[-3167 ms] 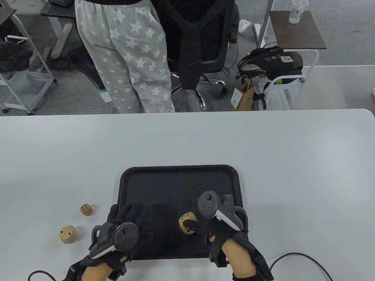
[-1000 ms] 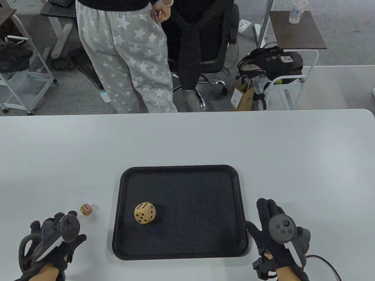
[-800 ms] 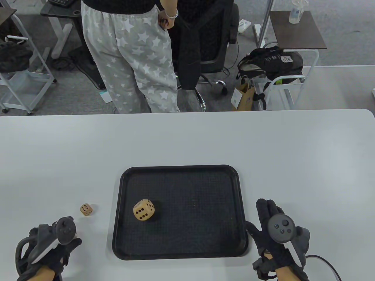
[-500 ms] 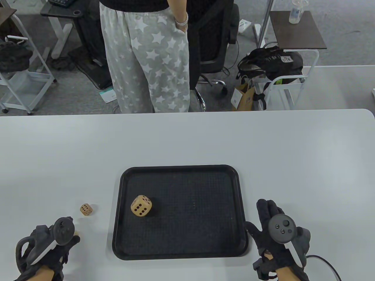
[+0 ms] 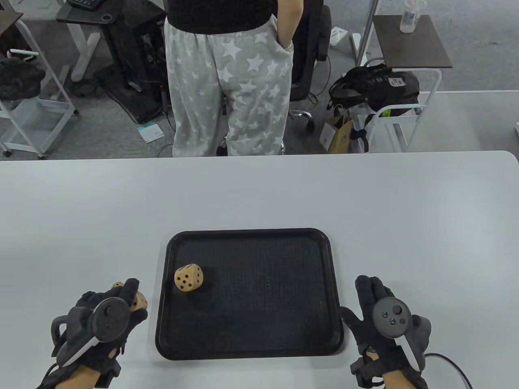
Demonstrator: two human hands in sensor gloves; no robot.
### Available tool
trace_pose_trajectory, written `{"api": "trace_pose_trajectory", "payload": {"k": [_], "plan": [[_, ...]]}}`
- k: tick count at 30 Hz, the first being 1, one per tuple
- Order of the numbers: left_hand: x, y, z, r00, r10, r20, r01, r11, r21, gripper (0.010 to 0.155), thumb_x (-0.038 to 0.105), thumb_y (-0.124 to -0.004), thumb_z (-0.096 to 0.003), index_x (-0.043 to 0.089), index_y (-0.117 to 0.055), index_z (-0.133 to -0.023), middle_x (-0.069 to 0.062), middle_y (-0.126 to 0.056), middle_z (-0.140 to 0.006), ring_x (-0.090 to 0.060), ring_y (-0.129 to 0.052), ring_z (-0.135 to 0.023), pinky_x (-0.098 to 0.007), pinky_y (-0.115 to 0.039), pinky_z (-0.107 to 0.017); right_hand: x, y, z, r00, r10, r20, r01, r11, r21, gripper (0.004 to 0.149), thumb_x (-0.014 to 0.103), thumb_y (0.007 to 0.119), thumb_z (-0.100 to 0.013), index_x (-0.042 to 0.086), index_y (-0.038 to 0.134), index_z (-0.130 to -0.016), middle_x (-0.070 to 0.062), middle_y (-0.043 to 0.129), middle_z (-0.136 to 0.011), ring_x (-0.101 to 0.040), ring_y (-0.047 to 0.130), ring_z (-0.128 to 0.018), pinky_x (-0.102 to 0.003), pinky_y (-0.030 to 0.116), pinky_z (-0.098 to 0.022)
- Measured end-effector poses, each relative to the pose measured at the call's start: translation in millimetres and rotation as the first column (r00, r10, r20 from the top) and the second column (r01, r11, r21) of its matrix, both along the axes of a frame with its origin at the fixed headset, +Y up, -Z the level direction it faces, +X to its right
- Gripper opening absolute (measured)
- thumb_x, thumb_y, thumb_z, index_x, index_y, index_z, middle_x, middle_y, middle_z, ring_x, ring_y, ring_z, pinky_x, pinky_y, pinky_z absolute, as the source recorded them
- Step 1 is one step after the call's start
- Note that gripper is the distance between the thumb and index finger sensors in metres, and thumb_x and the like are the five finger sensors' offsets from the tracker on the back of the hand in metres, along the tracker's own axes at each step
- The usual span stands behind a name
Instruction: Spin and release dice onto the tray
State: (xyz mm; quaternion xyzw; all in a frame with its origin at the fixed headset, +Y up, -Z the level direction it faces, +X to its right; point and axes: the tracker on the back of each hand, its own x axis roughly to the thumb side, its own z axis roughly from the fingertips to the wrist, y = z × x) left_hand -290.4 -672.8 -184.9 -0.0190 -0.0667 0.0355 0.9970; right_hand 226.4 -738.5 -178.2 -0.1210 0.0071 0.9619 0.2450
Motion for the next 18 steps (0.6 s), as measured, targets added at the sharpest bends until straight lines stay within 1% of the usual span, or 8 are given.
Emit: {"api": "trace_pose_trajectory", "payload": {"k": [3,7,8,10,12,14,18], "plan": [[41.4,7.8,-0.7,0.996,-0.006,0.092,0.004,1.0,0.014,0.072,0.055,-0.079,-0.0396,0.026,-0.059,-0.102,-0.011,-0.078,-0.097,-0.039,-0.087,-0.08,-0.065,-0.055,-0.073,-0.2,-0.2,0.5,1.0,0.0,-0.004,0.0,1.0,0.002,0.084,0.063,0.072,-0.033,0.039,0.036,-0.106,0.001,0.033,-0.116,-0.031,0.041,-0.109,-0.062,0.037,-0.08],[90.3,6.8,-4.9,0.983,-0.048,0.179,0.049,0.999,0.002,0.072,0.055,-0.08,-0.0393,0.026,-0.059,-0.102,-0.011,-0.077,-0.098,-0.039,-0.087,-0.081,-0.064,-0.055,-0.074,-0.2,-0.2,1.4,1.0,-0.001,-0.008,0.001,1.0,0.009,0.085,0.063,0.072,-0.033,0.039,0.036,-0.106,0.001,0.033,-0.116,-0.031,0.041,-0.109,-0.062,0.037,-0.08],[105.4,4.3,-7.2,0.976,-0.067,0.207,0.071,0.997,-0.011,0.072,0.054,-0.08,-0.0394,0.027,-0.059,-0.102,-0.011,-0.076,-0.098,-0.039,-0.086,-0.082,-0.064,-0.054,-0.074,-0.2,-0.1,1.9,1.0,-0.003,-0.01,0.003,1.0,0.012,0.084,0.063,0.072,-0.034,0.039,0.036,-0.106,0.001,0.034,-0.116,-0.031,0.041,-0.109,-0.062,0.038,-0.08],[124.1,-1.8,-9.9,0.967,-0.096,0.237,0.107,0.994,-0.035,0.072,0.053,-0.081,-0.0395,0.027,-0.059,-0.103,-0.011,-0.075,-0.099,-0.039,-0.085,-0.084,-0.065,-0.053,-0.074,-0.3,0.0,2.6,1.0,-0.003,-0.013,0.003,1.0,0.015,0.084,0.063,0.072,-0.034,0.039,0.037,-0.106,0.001,0.034,-0.116,-0.031,0.041,-0.109,-0.062,0.038,-0.08],[147.2,-11.4,-12.5,0.947,-0.149,0.285,0.178,0.981,-0.079,0.071,0.052,-0.082,-0.0397,0.029,-0.059,-0.103,-0.01,-0.072,-0.101,-0.039,-0.082,-0.086,-0.065,-0.051,-0.075,-0.5,-0.1,3.0,1.0,-0.002,-0.016,0.003,1.0,0.017,0.084,0.063,0.072,-0.034,0.039,0.037,-0.106,0.001,0.034,-0.116,-0.031,0.041,-0.109,-0.062,0.038,-0.079],[166.6,-22.4,-13.9,0.927,-0.196,0.32,0.239,0.966,-0.102,0.071,0.05,-0.084,-0.0393,0.03,-0.059,-0.103,-0.01,-0.07,-0.102,-0.039,-0.081,-0.088,-0.065,-0.05,-0.076,-1.0,-0.5,3.3,1.0,-0.002,-0.023,0.003,1.0,0.016,0.084,0.063,0.072,-0.034,0.039,0.037,-0.106,0.001,0.034,-0.116,-0.031,0.042,-0.109,-0.062,0.038,-0.079],[191.4,-39.2,-16.3,0.889,-0.275,0.366,0.345,0.928,-0.142,0.07,0.046,-0.089,-0.0381,0.031,-0.062,-0.101,-0.009,-0.069,-0.103,-0.039,-0.079,-0.089,-0.066,-0.048,-0.077,-2.3,-1.1,3.7,0.999,0.003,-0.035,-0.003,1.0,0.014,0.084,0.063,0.072,-0.033,0.038,0.037,-0.106,0.0,0.035,-0.116,-0.031,0.042,-0.109,-0.061,0.039,-0.079]]}}
